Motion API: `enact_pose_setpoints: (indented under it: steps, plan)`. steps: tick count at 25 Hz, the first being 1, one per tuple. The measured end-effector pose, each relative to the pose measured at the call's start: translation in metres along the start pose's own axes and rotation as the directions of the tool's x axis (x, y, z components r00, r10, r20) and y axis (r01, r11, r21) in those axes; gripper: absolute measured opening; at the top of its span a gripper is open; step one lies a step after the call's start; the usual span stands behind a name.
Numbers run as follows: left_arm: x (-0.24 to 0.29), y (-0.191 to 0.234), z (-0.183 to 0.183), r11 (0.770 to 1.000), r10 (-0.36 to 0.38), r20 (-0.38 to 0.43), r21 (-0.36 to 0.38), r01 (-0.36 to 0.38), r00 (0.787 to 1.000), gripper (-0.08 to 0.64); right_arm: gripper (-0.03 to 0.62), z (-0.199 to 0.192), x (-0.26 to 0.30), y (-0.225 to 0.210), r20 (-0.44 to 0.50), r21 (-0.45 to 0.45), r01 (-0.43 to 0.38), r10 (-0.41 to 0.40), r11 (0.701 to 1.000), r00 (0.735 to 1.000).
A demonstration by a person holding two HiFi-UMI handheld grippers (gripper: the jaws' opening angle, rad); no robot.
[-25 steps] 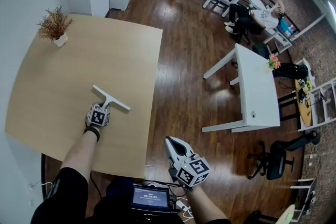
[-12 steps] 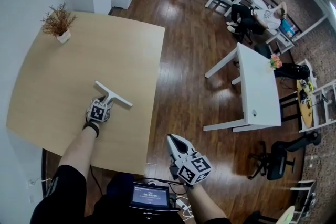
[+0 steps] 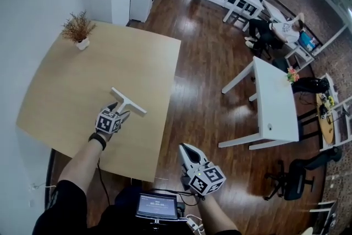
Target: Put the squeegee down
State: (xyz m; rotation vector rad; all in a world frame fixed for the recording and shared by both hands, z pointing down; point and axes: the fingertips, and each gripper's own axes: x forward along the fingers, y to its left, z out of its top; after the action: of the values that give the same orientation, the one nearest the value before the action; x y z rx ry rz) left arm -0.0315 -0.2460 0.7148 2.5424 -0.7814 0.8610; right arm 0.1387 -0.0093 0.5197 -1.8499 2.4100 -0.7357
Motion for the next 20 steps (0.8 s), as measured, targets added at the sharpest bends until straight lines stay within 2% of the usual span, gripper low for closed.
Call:
enact_pose_setpoints:
  steps: [3,7,16,20]
  plan:
    - [-0.006,-0.002,0.010,0.998,-0.034,0.021,0.046,0.033,0.999,0.327,0.026,-0.001,0.013,-0.007,0.005,-0.010,-0.018,0.018,1.000,1.000]
    - [-0.013,0.010,0.020,0.996,-0.020,0.051,0.083,0.016,0.998,0.326,0.026,-0.002,0.028,-0.019,0.017,-0.016,-0.029,0.029,0.999,0.999]
    - [-0.033,0.022,0.029,0.998,-0.054,0.137,0.015,0.053,0.989,0.325,0.026,0.002,0.063,-0.034,0.059,-0.025,-0.048,0.049,0.999,0.997]
    - [-0.048,0.023,0.036,0.999,-0.029,0.196,-0.008,0.031,0.980,0.325,0.026,0.005,0.080,-0.037,0.059,-0.052,-0.071,0.074,0.996,0.996]
